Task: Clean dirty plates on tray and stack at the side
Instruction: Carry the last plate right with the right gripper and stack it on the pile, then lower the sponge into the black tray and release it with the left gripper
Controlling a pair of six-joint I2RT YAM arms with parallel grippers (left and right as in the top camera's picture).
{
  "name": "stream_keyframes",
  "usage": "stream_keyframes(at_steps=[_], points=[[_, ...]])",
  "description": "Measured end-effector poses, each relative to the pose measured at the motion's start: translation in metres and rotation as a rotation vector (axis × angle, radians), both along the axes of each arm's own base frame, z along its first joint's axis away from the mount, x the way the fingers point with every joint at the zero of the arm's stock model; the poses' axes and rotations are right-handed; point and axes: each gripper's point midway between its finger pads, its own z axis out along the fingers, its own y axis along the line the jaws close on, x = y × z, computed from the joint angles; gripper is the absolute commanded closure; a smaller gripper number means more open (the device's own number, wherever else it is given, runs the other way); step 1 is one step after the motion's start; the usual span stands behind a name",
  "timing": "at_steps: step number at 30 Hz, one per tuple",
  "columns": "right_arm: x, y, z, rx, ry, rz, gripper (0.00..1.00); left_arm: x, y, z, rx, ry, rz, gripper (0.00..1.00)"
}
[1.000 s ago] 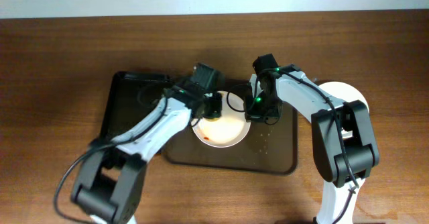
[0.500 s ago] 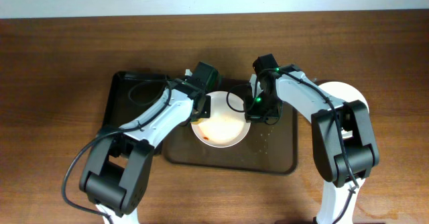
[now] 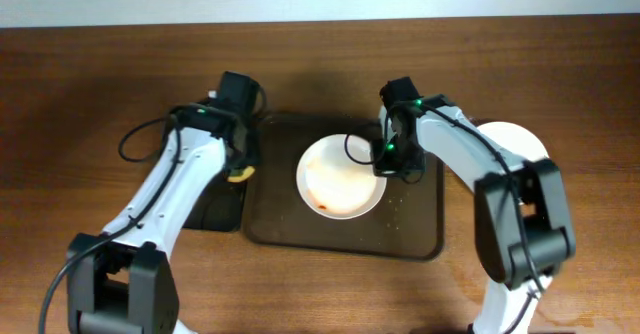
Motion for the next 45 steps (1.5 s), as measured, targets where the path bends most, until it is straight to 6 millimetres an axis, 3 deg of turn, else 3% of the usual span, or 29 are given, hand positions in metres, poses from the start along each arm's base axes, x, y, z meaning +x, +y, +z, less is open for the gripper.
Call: stream_keyframes(at_steps=[1, 4, 7, 9, 11, 13, 16, 18, 22, 25, 29, 30, 31, 33, 34, 36, 37, 38, 39, 40, 43, 45], points=[[0.005, -0.008, 0.025, -0.033, -0.072, -0.005, 0.96, 0.004, 0.006, 0.0, -0.031, 0.0, -0.008, 1.0], [0.005, -0.039, 0.075, -0.17, -0.203, -0.03, 0.96, 0.01, 0.018, 0.0, -0.123, 0.005, -0.069, 1.0], [0.004, -0.071, 0.099, -0.33, -0.269, -0.063, 0.96, 0.015, 0.035, 0.002, -0.219, -0.011, -0.133, 1.0], [0.003, -0.087, 0.123, -0.457, -0.352, -0.079, 0.96, 0.011, 0.047, -0.008, -0.245, -0.005, -0.129, 1.0], [0.001, -0.082, 0.147, -0.589, -0.448, -0.037, 0.96, 0.004, 0.052, -0.021, -0.256, 0.01, -0.127, 1.0], [-0.004, -0.043, 0.165, -0.705, -0.577, 0.07, 0.96, -0.005, 0.051, -0.034, -0.265, 0.032, -0.126, 1.0], [-0.013, -0.012, 0.183, -0.795, -0.694, 0.156, 0.96, -0.01, 0.05, -0.043, -0.268, 0.043, -0.128, 1.0], [-0.012, -0.016, 0.191, -0.843, -0.727, 0.139, 0.96, -0.011, 0.05, -0.044, -0.268, 0.044, -0.128, 1.0], [-0.007, -0.036, 0.19, -0.85, -0.709, 0.049, 0.96, -0.011, 0.05, -0.044, -0.268, 0.044, -0.128, 1.0], [-0.001, -0.065, 0.172, -0.746, -0.602, -0.085, 0.96, -0.011, 0.05, -0.044, -0.268, 0.044, -0.127, 1.0], [0.002, -0.153, 0.135, -0.468, -0.347, -0.432, 0.96, -0.001, 0.05, -0.042, -0.256, -0.001, -0.165, 1.0], [-0.003, -0.189, 0.128, -0.379, -0.284, -0.564, 0.96, 0.006, 0.049, -0.04, -0.248, -0.029, -0.188, 1.0], [-0.007, -0.211, 0.125, -0.318, -0.252, -0.647, 0.96, 0.009, 0.048, -0.039, -0.242, -0.045, -0.207, 1.0], [-0.014, -0.238, 0.123, -0.233, -0.225, -0.741, 0.96, 0.014, 0.049, -0.038, -0.228, -0.064, -0.215, 1.0], [-0.023, -0.264, 0.122, -0.215, -0.213, -0.81, 0.96, 0.014, 0.052, -0.039, -0.21, -0.063, -0.213, 1.0], [-0.031, -0.287, 0.115, -0.188, -0.188, -0.882, 0.96, 0.014, 0.054, -0.039, -0.196, -0.061, -0.212, 1.0], [-0.031, -0.295, 0.11, -0.188, -0.179, -0.901, 0.96, 0.014, 0.054, -0.039, -0.194, -0.06, -0.212, 1.0], [-0.033, -0.303, 0.103, -0.191, -0.162, -0.92, 0.8, 0.014, 0.054, -0.039, -0.194, -0.06, -0.211, 1.0], [-0.033, -0.304, 0.1, -0.187, -0.153, -0.922, 0.39, 0.014, 0.054, -0.039, -0.193, -0.061, -0.215, 1.0], [-0.033, -0.304, 0.1, -0.186, -0.154, -0.913, 0.25, 0.014, 0.054, -0.039, -0.193, -0.061, -0.215, 1.0], [-0.03, -0.294, 0.099, -0.134, -0.149, -0.879, 0.24, 0.014, 0.055, -0.039, -0.193, -0.061, -0.215, 1.0], [-0.03, -0.271, 0.099, -0.023, -0.122, -0.783, 0.26, 0.014, 0.056, -0.039, -0.184, -0.06, -0.217, 1.0]])
